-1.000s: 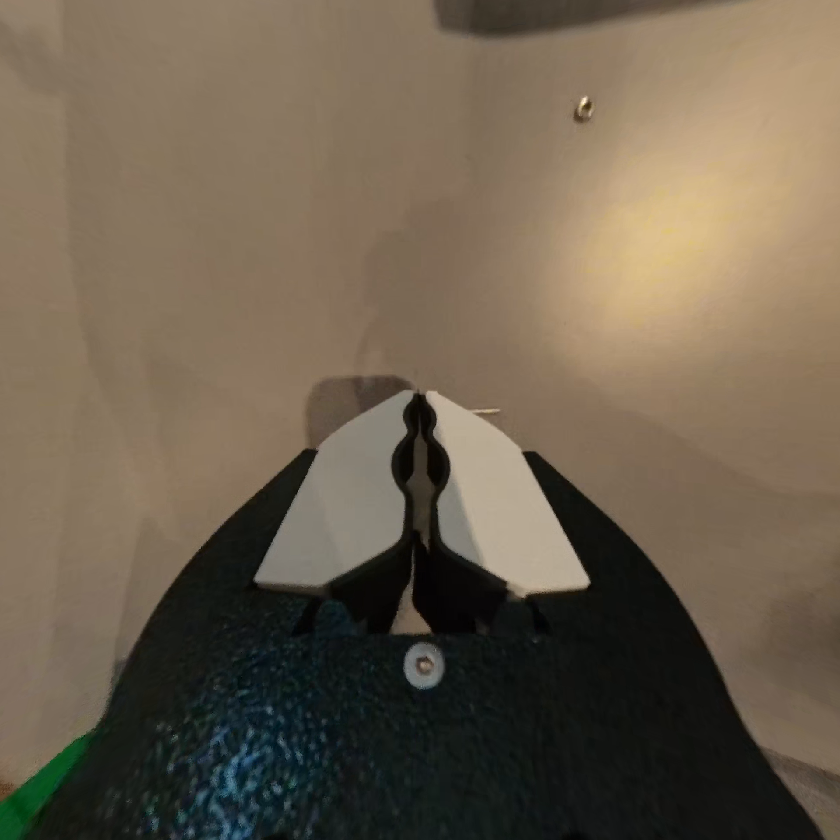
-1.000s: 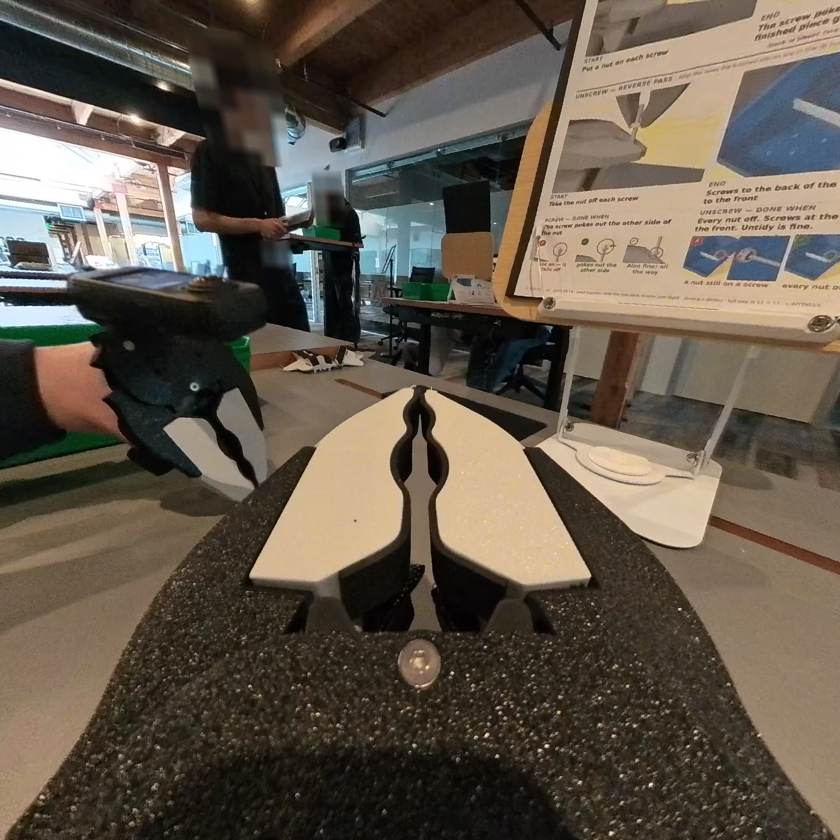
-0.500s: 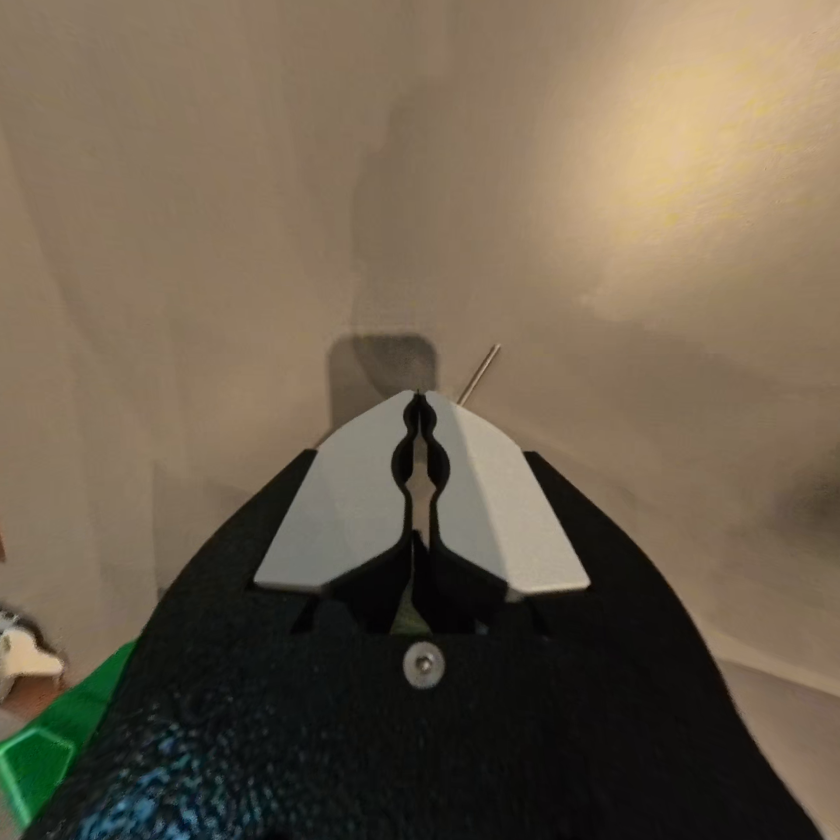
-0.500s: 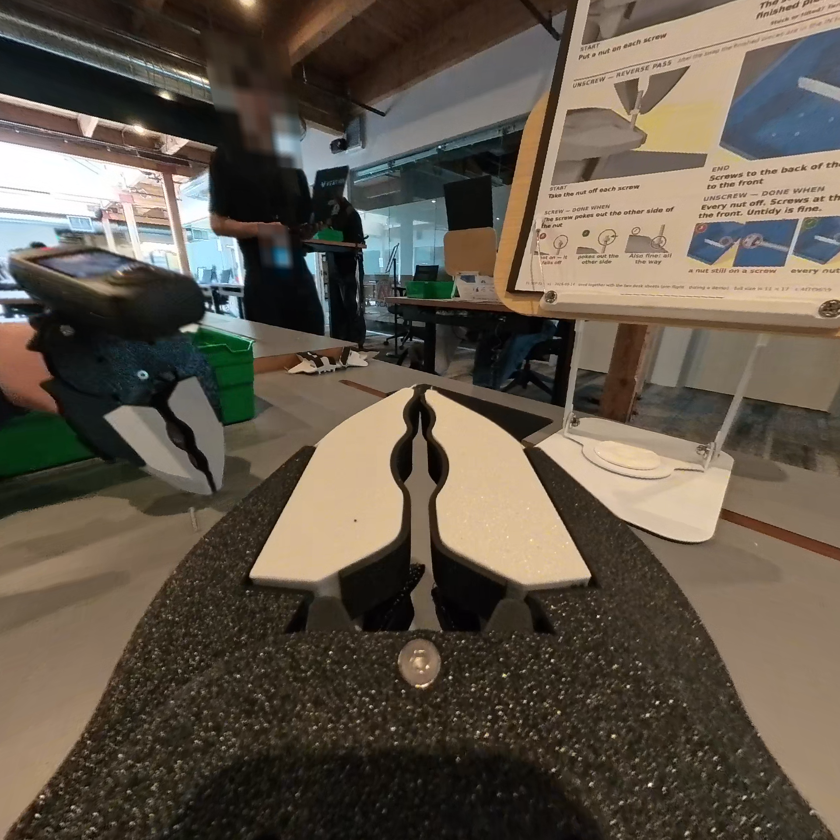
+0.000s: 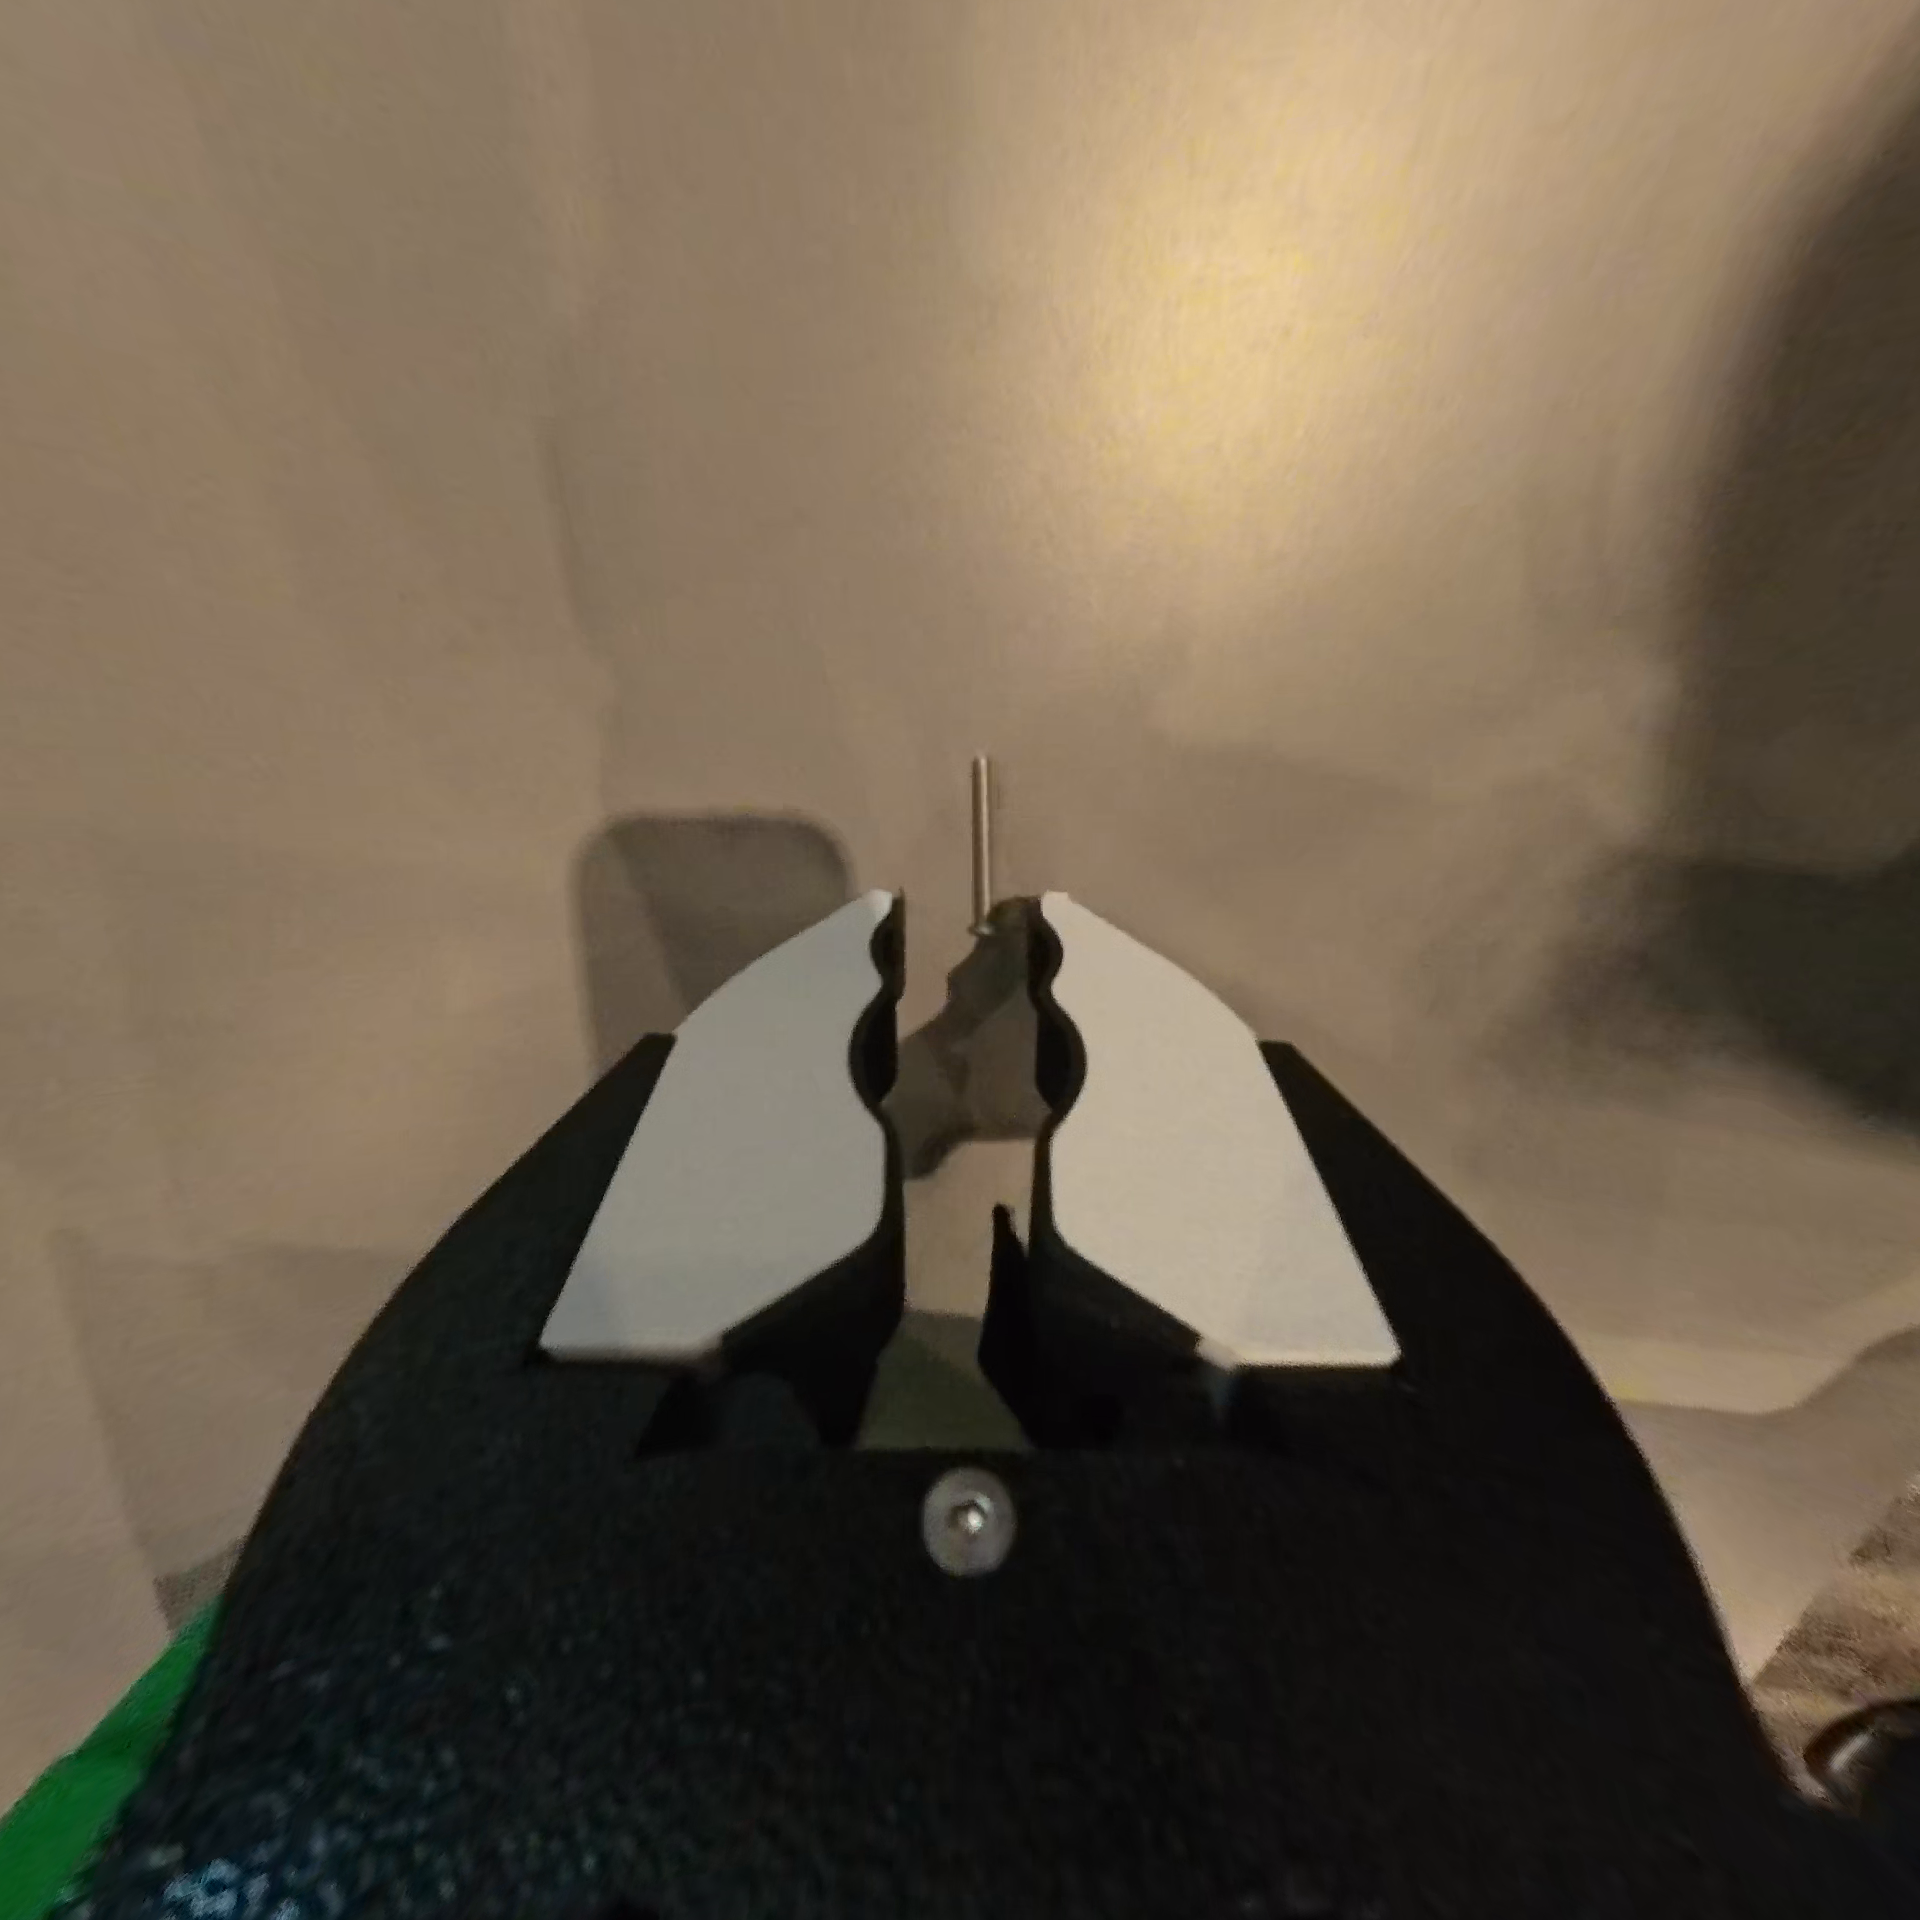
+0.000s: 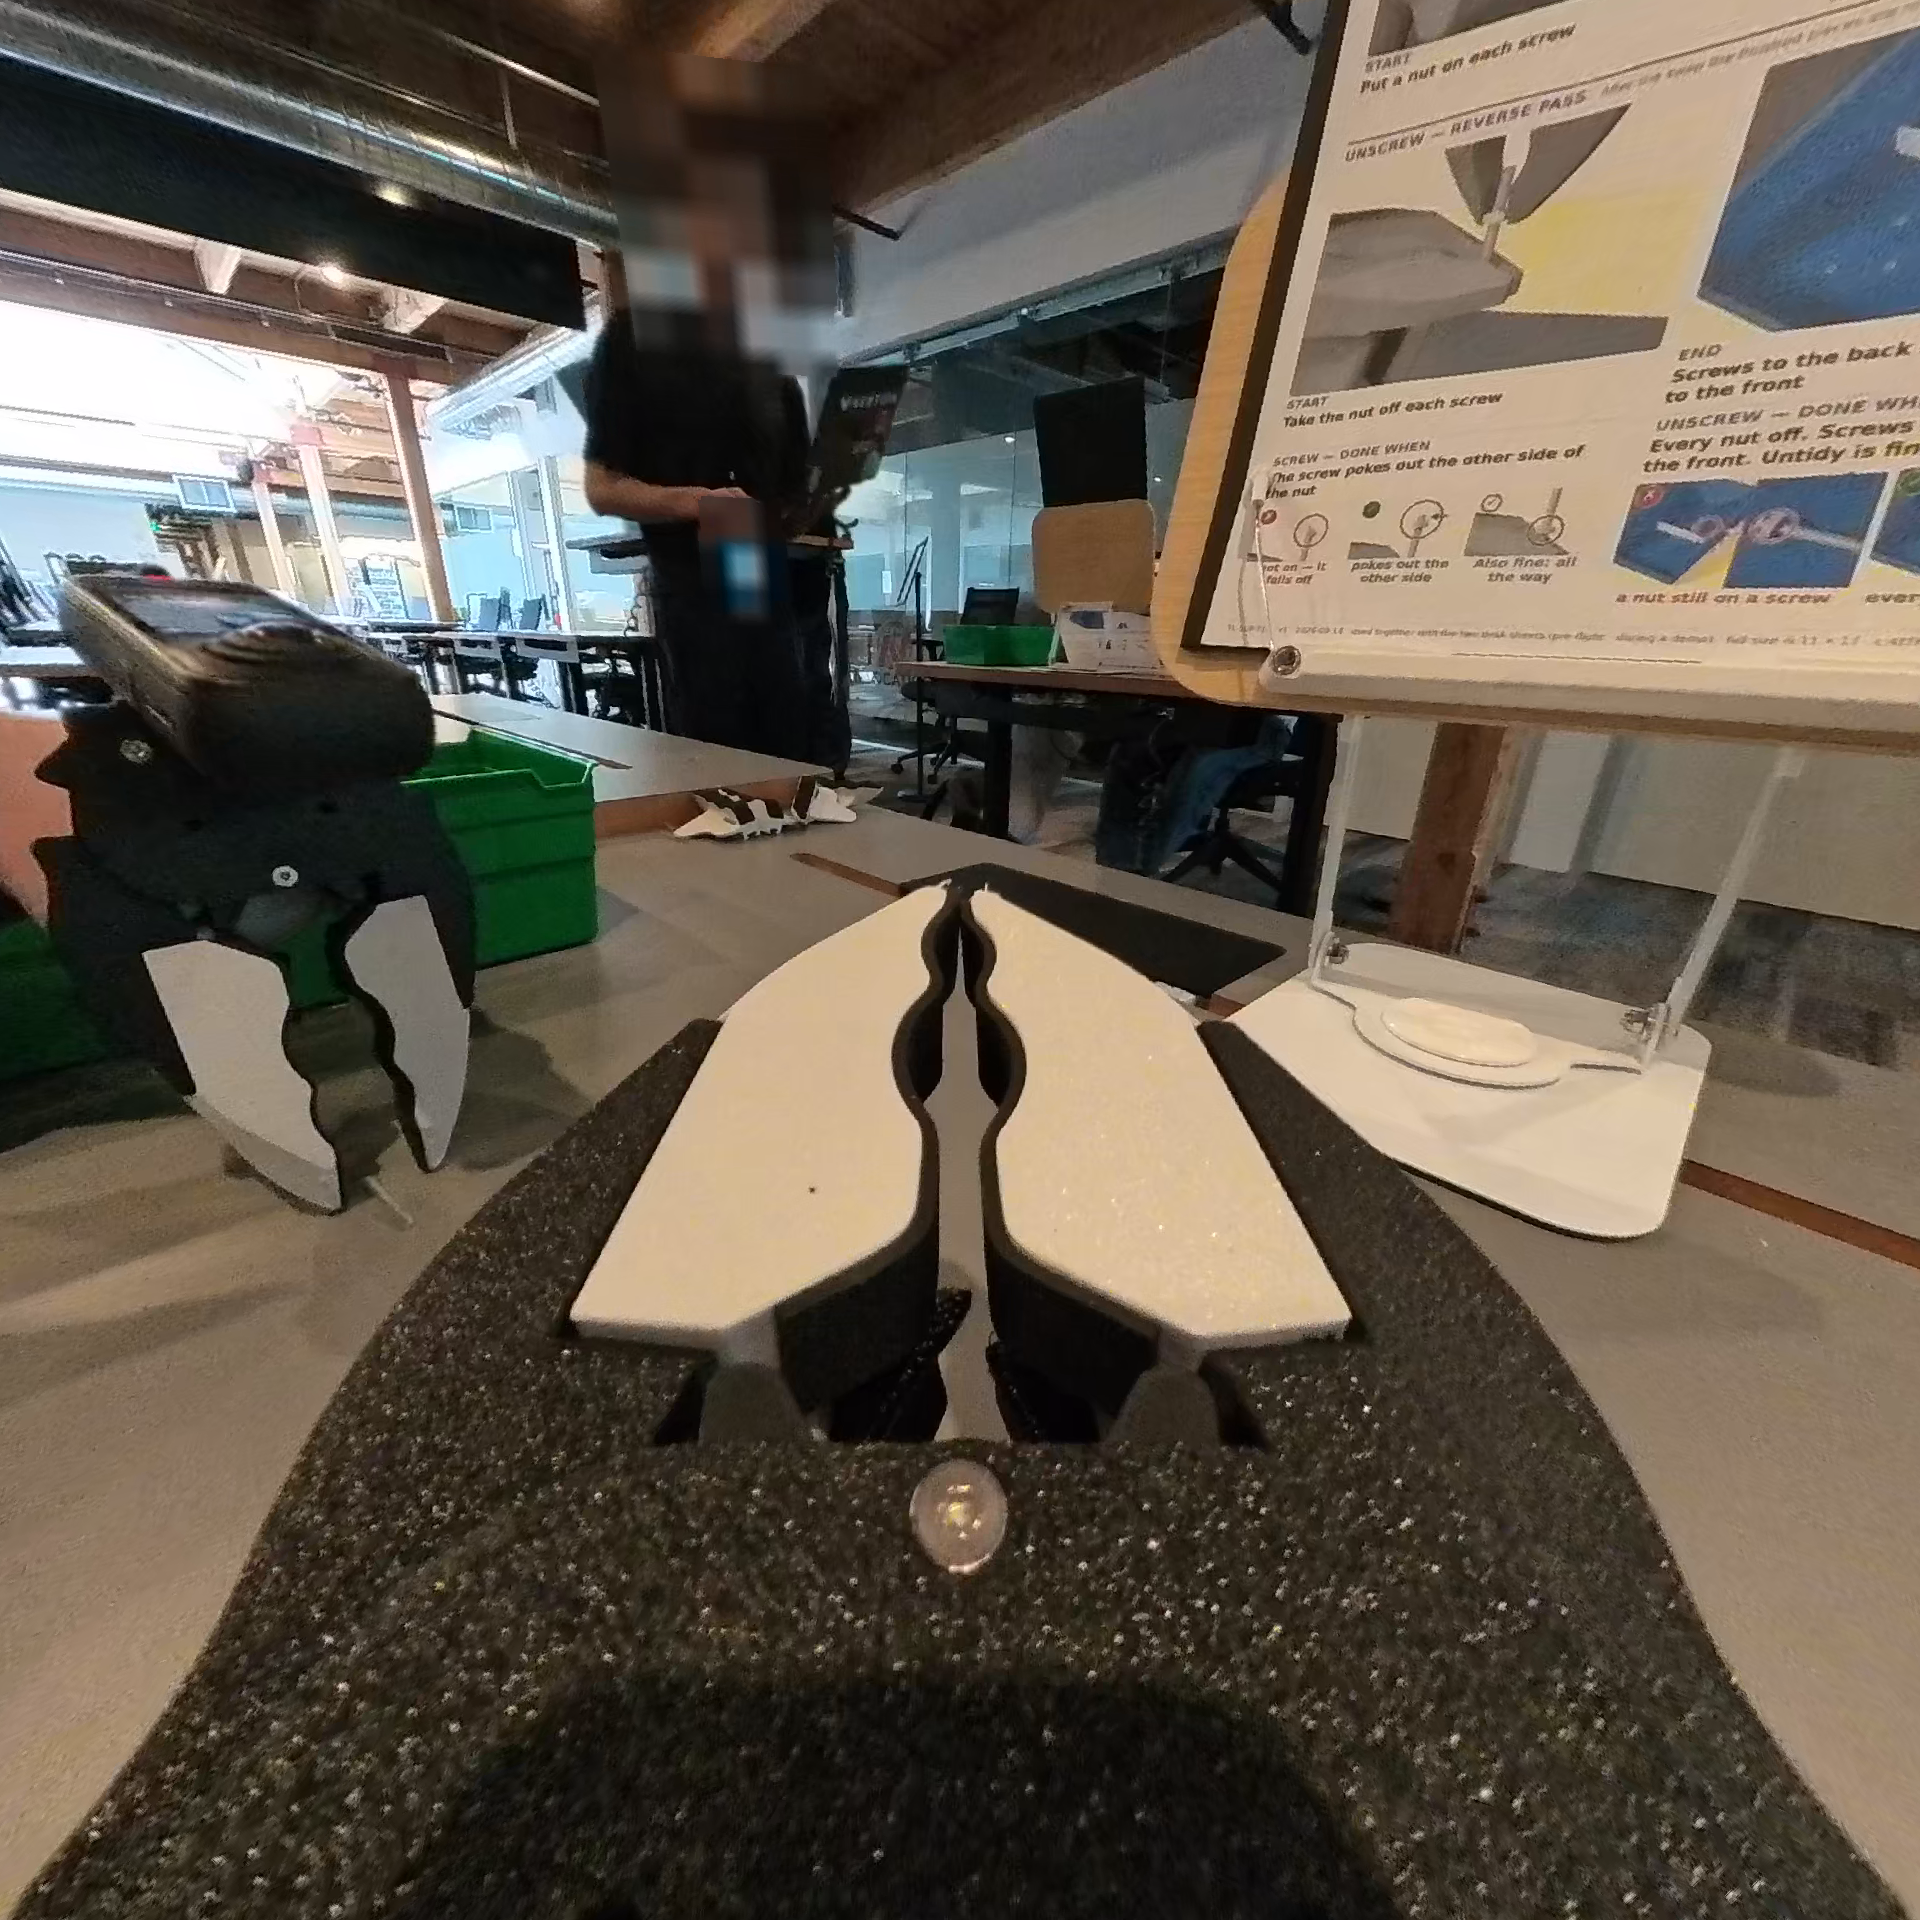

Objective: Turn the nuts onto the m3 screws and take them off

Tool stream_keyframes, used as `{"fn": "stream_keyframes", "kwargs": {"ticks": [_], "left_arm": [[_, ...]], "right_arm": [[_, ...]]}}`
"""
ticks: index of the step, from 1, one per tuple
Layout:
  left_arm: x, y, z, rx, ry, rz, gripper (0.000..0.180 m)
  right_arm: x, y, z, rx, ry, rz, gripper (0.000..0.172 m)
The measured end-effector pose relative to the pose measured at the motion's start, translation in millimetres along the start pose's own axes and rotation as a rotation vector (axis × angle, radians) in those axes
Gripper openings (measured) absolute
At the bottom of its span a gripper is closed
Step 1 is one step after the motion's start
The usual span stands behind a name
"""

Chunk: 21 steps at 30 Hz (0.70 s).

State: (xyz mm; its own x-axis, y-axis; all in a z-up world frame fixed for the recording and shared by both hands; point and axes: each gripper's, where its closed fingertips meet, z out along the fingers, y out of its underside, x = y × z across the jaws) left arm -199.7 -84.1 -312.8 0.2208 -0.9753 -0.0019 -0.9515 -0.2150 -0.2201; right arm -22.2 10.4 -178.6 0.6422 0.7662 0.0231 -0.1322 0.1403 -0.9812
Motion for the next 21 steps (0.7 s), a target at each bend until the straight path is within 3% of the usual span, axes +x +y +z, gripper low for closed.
{"fn": "stream_keyframes", "kwargs": {"ticks": [8,9,16,18,21], "left_arm": [[3,-1,1,-0.030,-0.028,0.009,0.010],[3,-1,2,-0.043,-0.045,0.016,0.003],[-6,-5,0,-0.080,-0.193,-0.034,0.002],[-15,-17,-4,0.010,-0.283,-0.082,0.002],[-32,-52,-18,0.286,-0.424,-0.189,0.002]], "right_arm": [[-2,2,1,-0.008,-0.008,0.000,0.000],[-3,2,1,-0.010,-0.009,0.000,0.000],[-9,6,4,-0.033,-0.049,0.029,0.000],[-11,7,5,-0.038,-0.068,0.041,0.000],[-15,7,5,-0.038,-0.094,0.051,0.000]]}}
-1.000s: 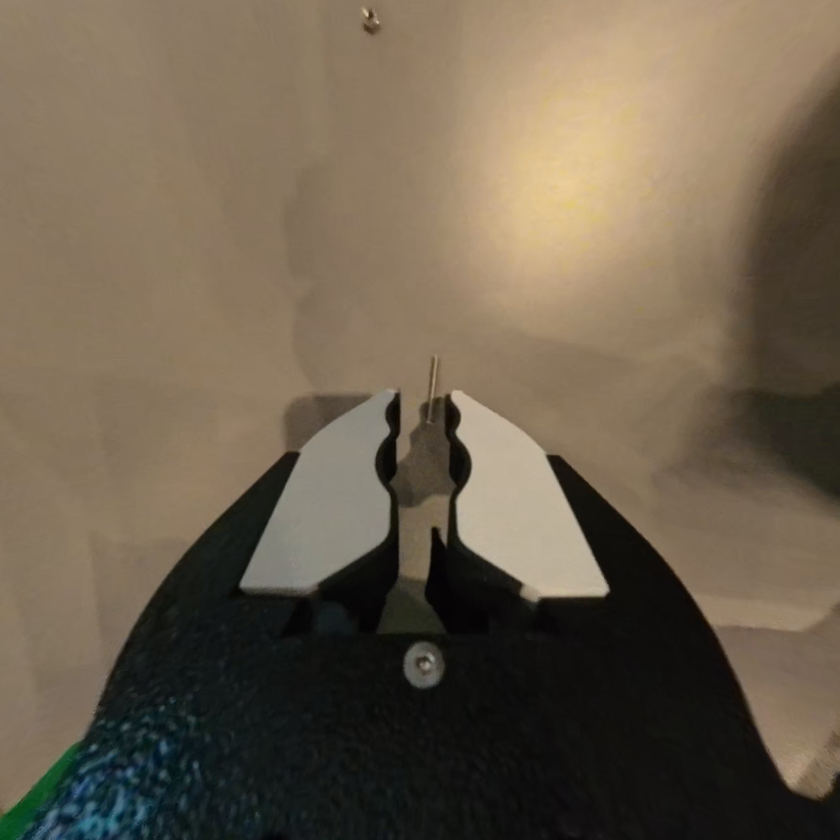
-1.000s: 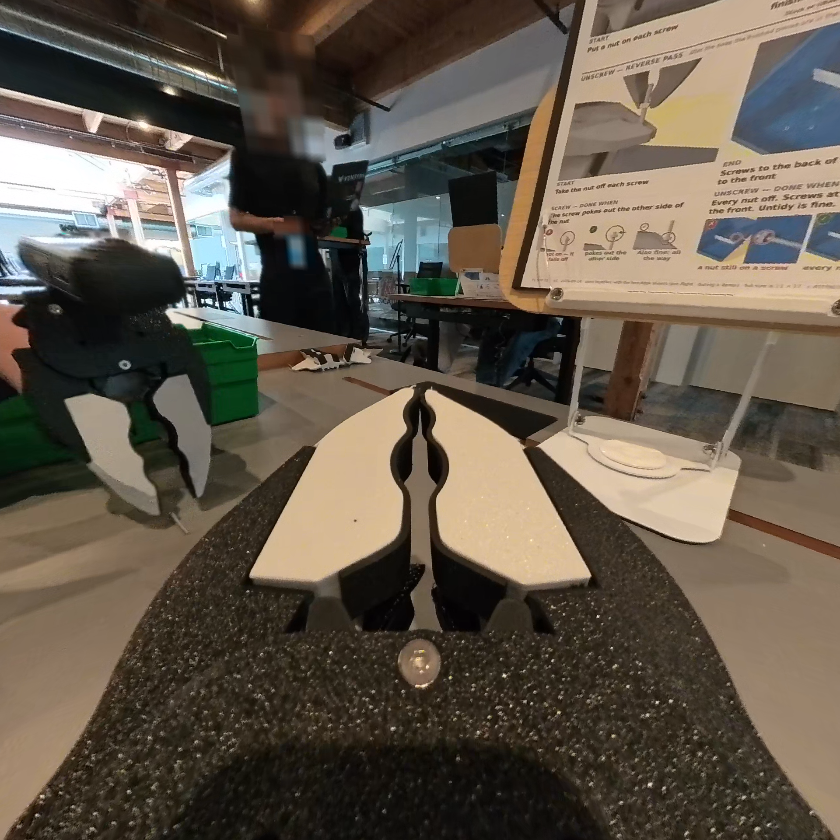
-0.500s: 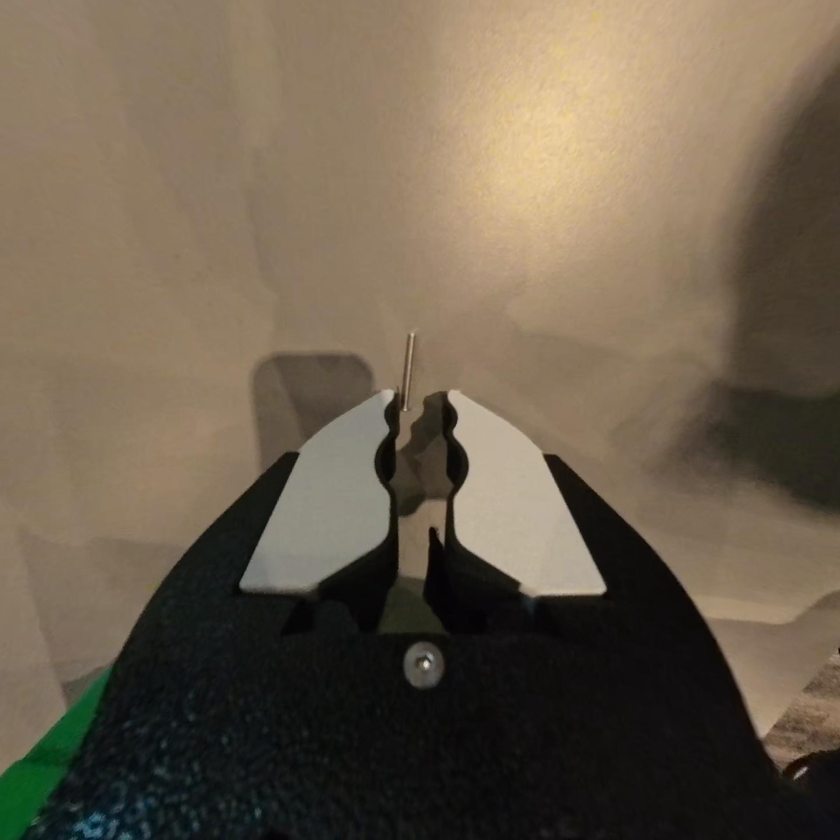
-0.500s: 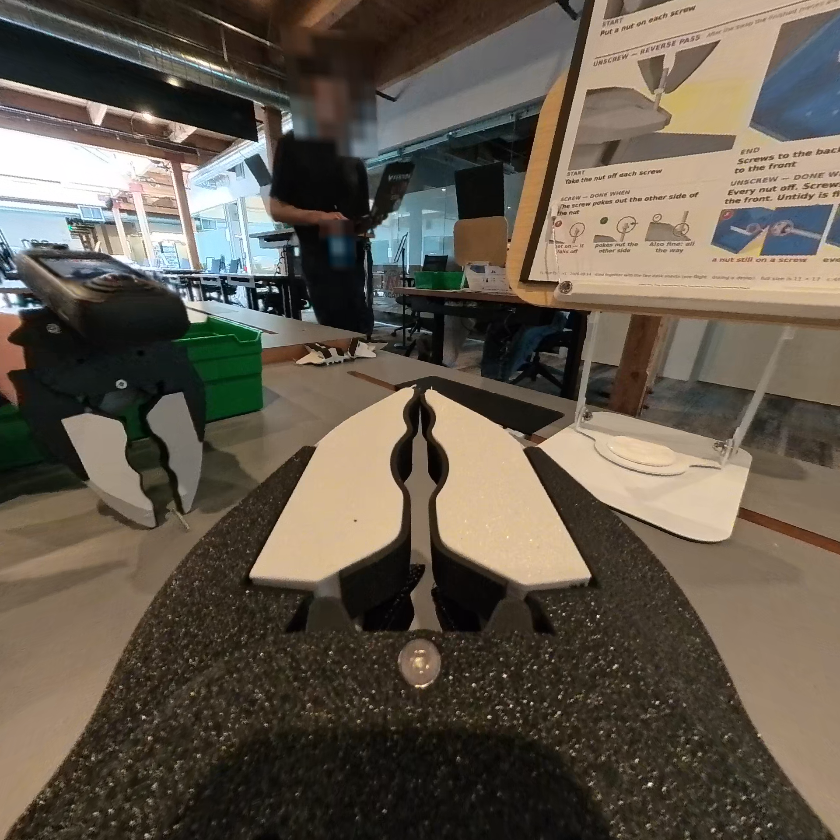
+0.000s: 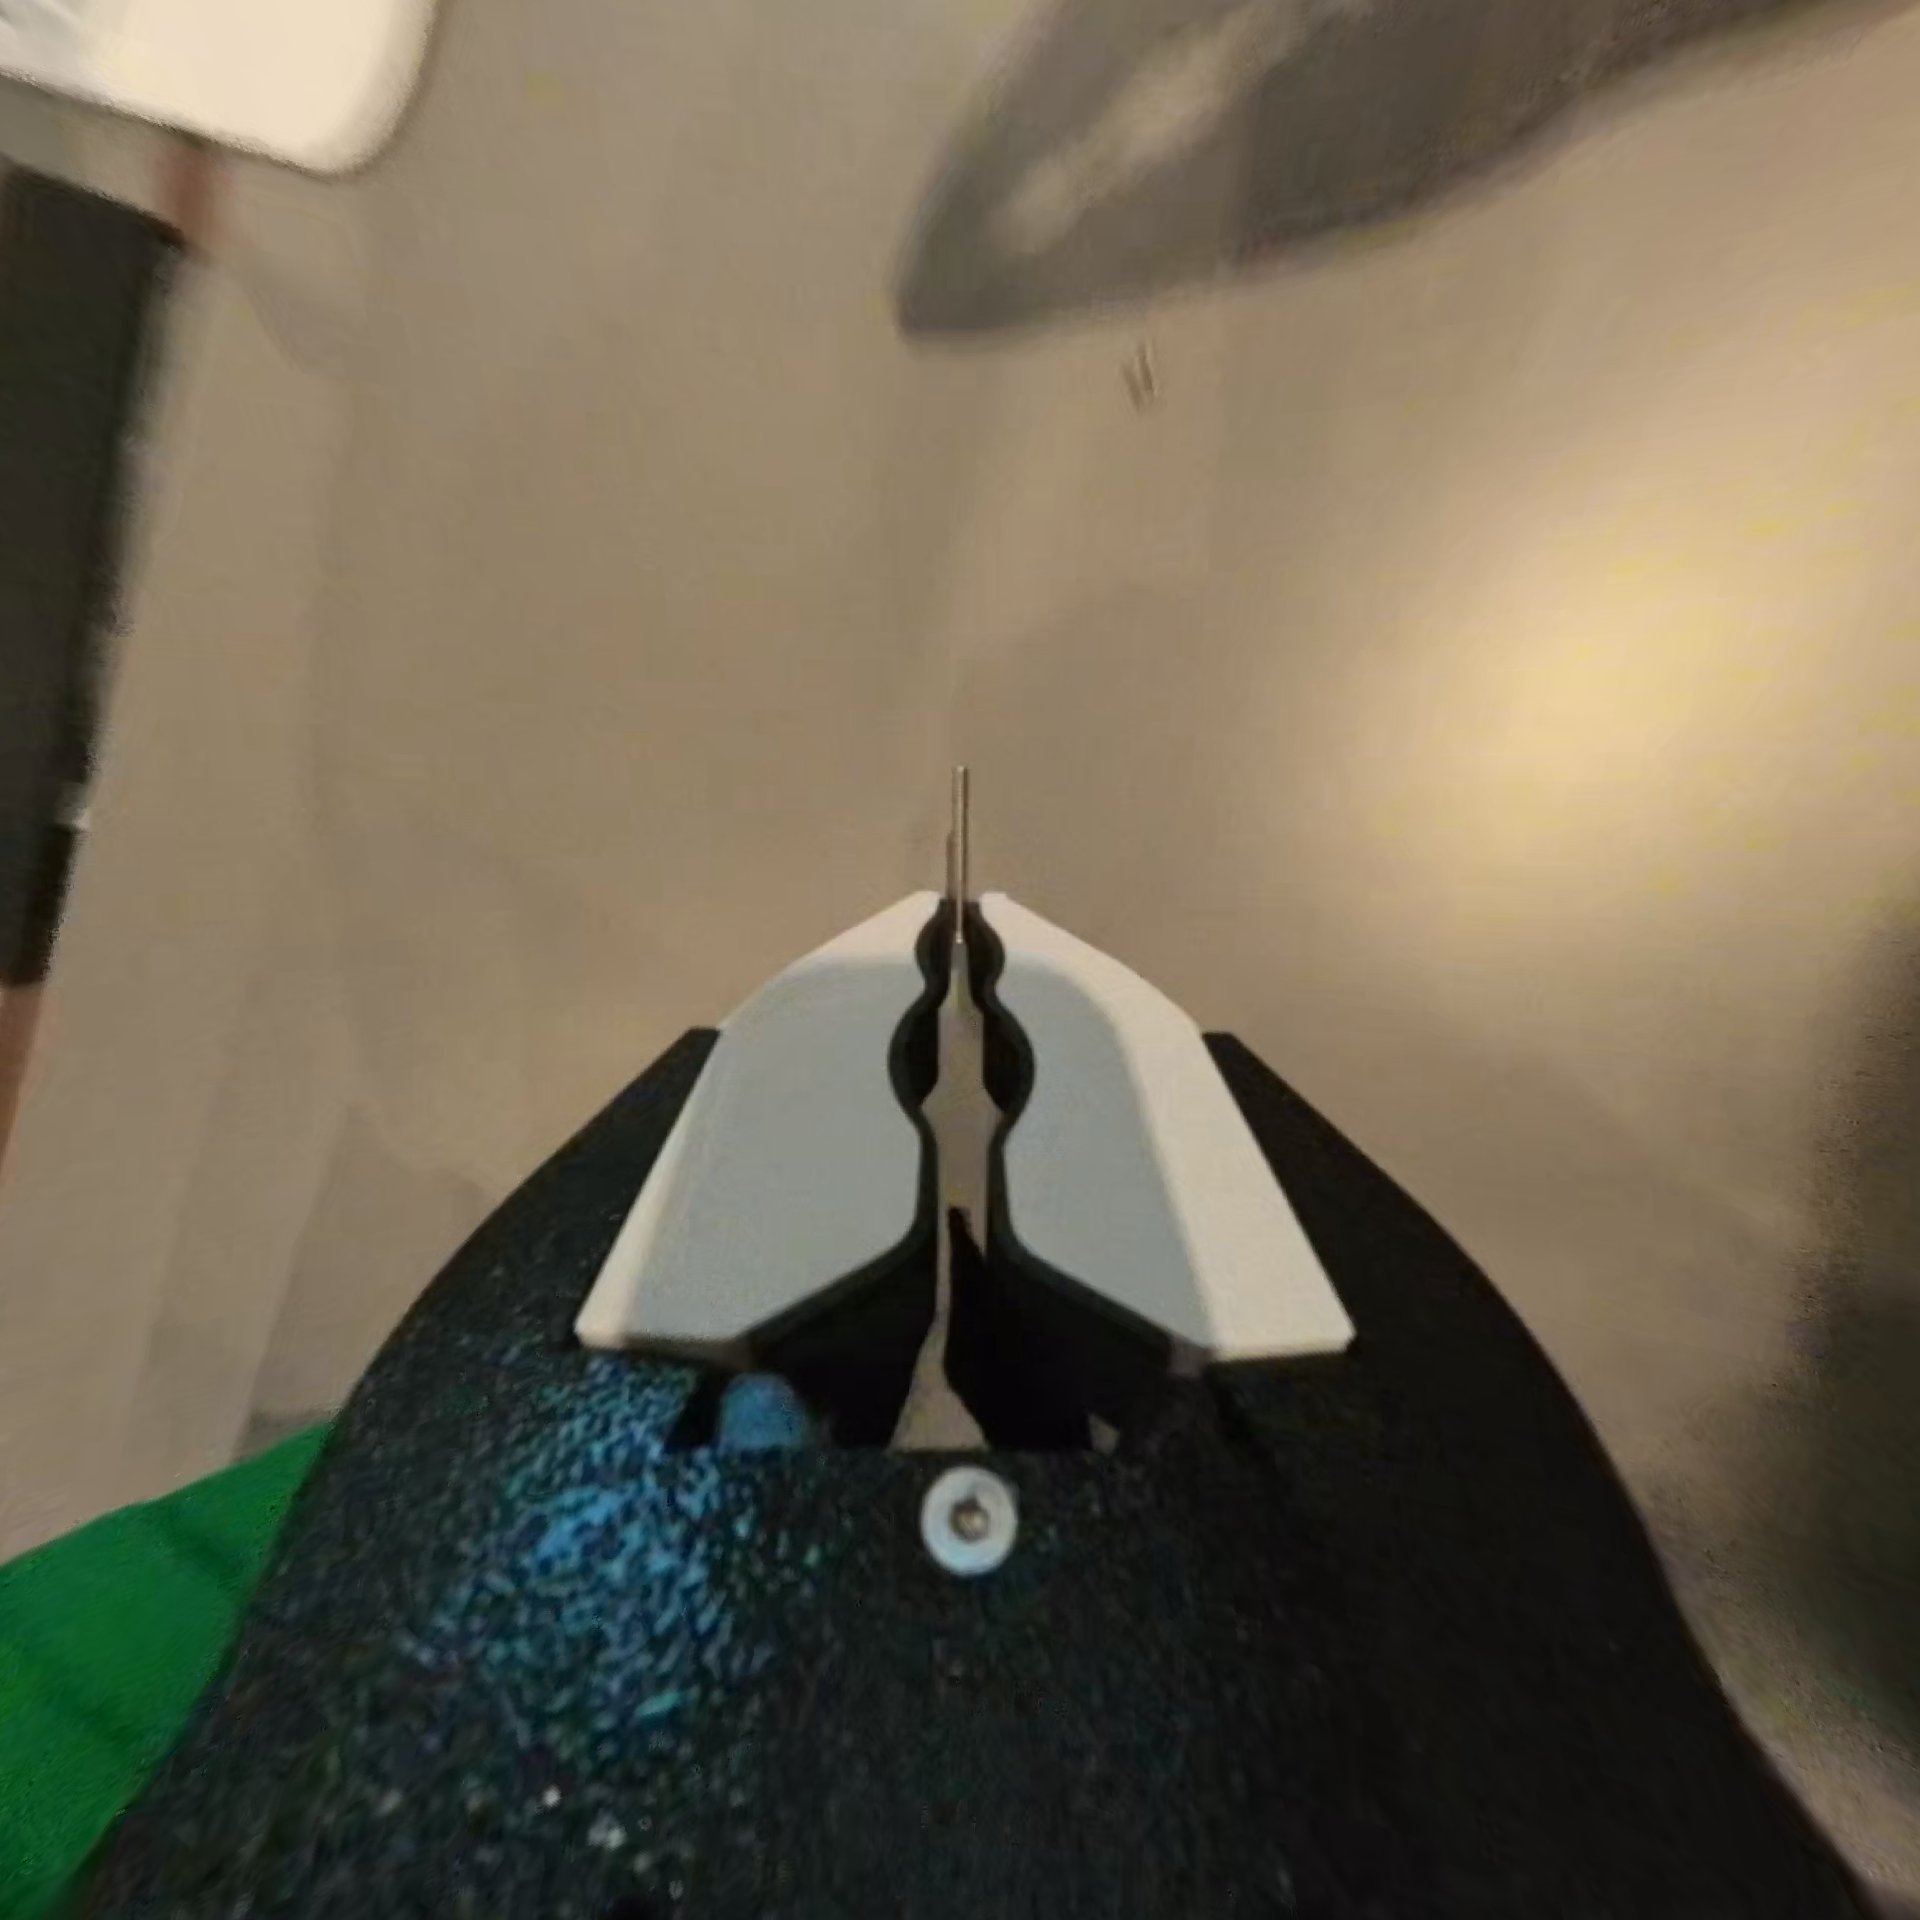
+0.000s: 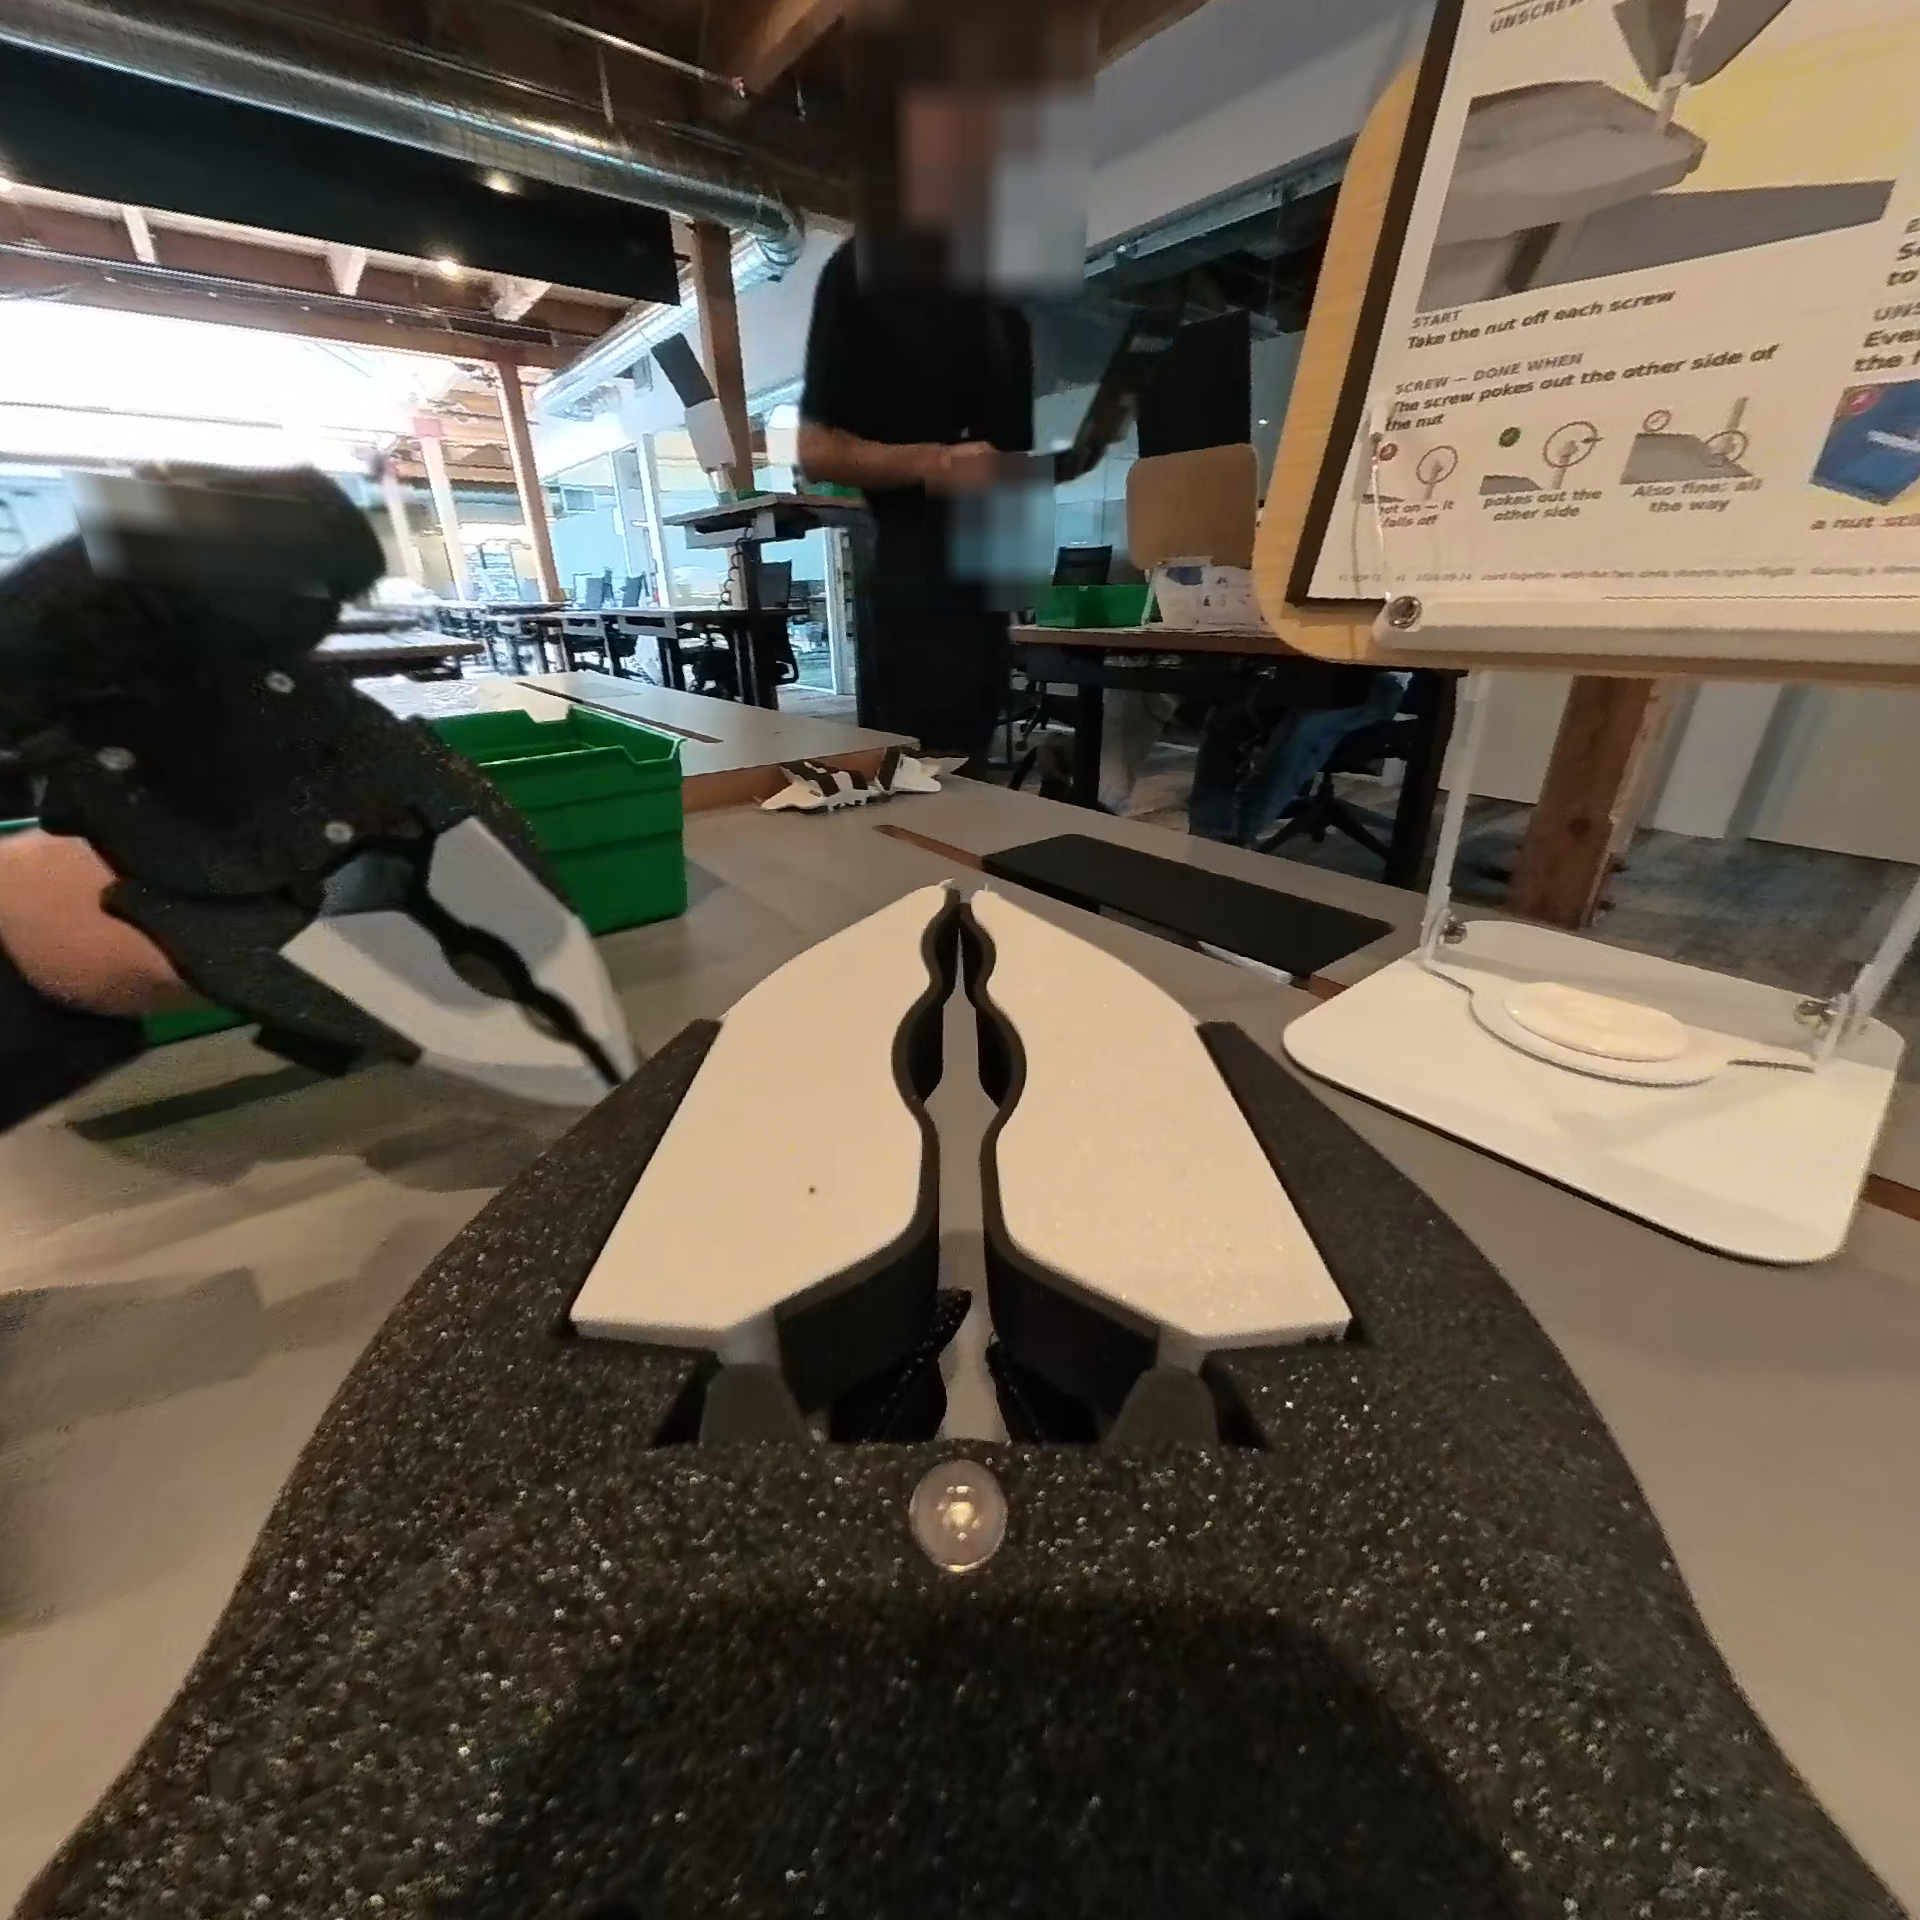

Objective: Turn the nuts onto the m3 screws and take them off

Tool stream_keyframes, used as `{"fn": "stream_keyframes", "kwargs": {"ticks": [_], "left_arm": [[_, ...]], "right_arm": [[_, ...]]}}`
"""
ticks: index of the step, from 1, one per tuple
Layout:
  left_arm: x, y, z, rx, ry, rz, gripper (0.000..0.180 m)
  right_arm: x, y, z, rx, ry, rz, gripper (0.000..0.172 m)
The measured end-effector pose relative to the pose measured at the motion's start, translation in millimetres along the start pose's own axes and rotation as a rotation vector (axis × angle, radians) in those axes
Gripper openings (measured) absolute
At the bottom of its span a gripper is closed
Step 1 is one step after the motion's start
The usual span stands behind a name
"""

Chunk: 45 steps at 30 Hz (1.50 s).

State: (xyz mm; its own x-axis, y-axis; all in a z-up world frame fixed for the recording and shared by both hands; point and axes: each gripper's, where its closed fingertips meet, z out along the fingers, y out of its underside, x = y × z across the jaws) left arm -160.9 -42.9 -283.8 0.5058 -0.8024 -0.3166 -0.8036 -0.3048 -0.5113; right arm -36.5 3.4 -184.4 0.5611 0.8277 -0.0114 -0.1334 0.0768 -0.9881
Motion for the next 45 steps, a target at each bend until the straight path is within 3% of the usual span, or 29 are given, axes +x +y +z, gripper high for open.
{"fn": "stream_keyframes", "kwargs": {"ticks": [5,10,13,16,28,32,33,35,37,39,43,45], "left_arm": [[-16,-62,-3,0.495,-0.179,-0.256,0.002],[-7,-72,0,0.654,-0.173,-0.258,0.002],[4,-85,-7,0.759,-0.083,-0.254,0.002],[9,-87,-6,0.760,-0.048,-0.238,0.002],[21,-92,-10,0.796,-0.005,-0.164,0.002],[18,-93,-11,0.801,-0.059,-0.142,0.002],[16,-92,-11,0.794,-0.089,-0.140,0.005],[12,-90,-5,0.751,-0.122,-0.155,0.030],[15,-89,2,0.712,-0.091,-0.157,0.036],[19,-92,2,0.718,-0.071,-0.142,0.032],[25,-93,0,0.735,-0.039,-0.129,0.006],[24,-93,0,0.732,-0.048,-0.131,0.004]], "right_arm": [[-12,6,4,-0.029,-0.073,0.010,0.000],[-38,11,8,-0.046,-0.262,0.111,0.000],[-50,7,10,-0.027,-0.344,0.196,0.022],[-56,9,11,-0.038,-0.377,0.207,0.025],[-66,36,14,-0.223,-0.412,0.194,0.003],[-62,34,14,-0.221,-0.391,0.191,0.002],[-61,34,14,-0.220,-0.381,0.190,0.002],[-59,34,14,-0.214,-0.376,0.184,0.002],[-62,33,14,-0.212,-0.393,0.180,0.003],[-67,33,14,-0.211,-0.414,0.169,0.003],[-73,34,13,-0.217,-0.445,0.135,0.002],[-73,34,13,-0.216,-0.445,0.135,0.002]]}}
